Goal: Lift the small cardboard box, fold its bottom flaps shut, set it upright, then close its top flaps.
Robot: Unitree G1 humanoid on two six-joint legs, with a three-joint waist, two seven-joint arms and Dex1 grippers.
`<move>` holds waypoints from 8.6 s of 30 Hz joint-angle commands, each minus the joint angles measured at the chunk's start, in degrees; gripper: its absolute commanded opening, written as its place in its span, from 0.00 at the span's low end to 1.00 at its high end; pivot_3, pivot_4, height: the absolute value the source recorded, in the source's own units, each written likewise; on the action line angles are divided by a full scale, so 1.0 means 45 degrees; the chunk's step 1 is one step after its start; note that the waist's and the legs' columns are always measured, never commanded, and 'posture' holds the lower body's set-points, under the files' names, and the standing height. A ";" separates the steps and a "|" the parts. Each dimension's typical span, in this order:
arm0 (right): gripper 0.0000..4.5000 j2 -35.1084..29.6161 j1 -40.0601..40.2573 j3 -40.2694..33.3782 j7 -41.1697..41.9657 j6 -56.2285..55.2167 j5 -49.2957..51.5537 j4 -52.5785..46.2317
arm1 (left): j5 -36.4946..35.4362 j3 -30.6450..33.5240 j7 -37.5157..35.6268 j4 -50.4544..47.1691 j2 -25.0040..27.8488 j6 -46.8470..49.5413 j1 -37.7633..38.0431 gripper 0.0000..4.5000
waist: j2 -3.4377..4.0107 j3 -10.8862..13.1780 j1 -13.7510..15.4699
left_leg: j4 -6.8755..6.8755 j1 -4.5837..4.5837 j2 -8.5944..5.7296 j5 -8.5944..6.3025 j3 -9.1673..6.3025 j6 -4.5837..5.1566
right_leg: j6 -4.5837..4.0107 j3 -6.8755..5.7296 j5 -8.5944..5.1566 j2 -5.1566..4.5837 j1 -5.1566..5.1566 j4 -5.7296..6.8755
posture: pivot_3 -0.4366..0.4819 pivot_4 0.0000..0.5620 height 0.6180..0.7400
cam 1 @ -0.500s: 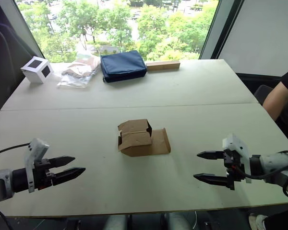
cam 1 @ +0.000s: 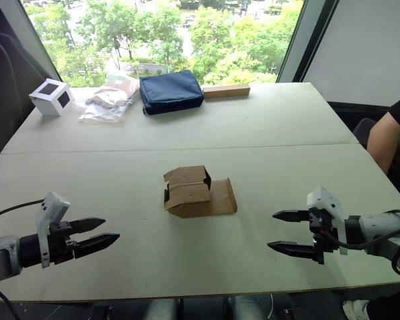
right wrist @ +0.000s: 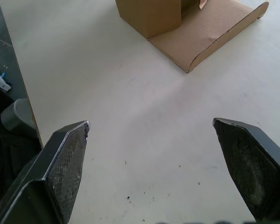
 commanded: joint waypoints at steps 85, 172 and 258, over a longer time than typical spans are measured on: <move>1.00 0.1872 -0.0968 0.0643 -0.6609 0.2186 0.1979 -0.6090 | 0.1053 -0.4745 -0.1558 1.1679 -0.6525 0.4044 -1.2861 0.01 | -0.0034 -0.0006 -0.0009 | 0.0067 -0.0002 -0.0017 0.0016 -0.0015 -0.0014 | 0.0101 -0.0015 0.0053 0.0106 0.0002 0.0081 | 0.48 0.27 0.98; 0.01 0.7795 -0.7919 0.1781 -0.8776 0.0283 0.2785 -0.1082 | 0.1495 -0.5253 -0.5962 0.8667 -0.4038 -0.0370 -1.7697 0.00 | -0.0040 0.0007 -0.0338 | 0.0062 -0.0024 -0.0015 0.0028 -0.0009 -0.0027 | 0.0105 0.0004 0.0054 0.0136 -0.0058 0.0140 | 0.48 0.27 0.98; 0.68 1.2329 -0.7716 0.0006 -1.1367 -0.1501 0.8328 0.0989 | 0.1791 -0.5017 -0.5200 0.8964 -0.4857 -0.1095 -1.7474 0.00 | -0.0036 0.0015 -0.0384 | 0.0111 -0.0030 -0.0022 0.0019 -0.0002 -0.0012 | 0.0104 0.0016 0.0053 0.0126 -0.0080 0.0255 | 0.48 0.27 0.98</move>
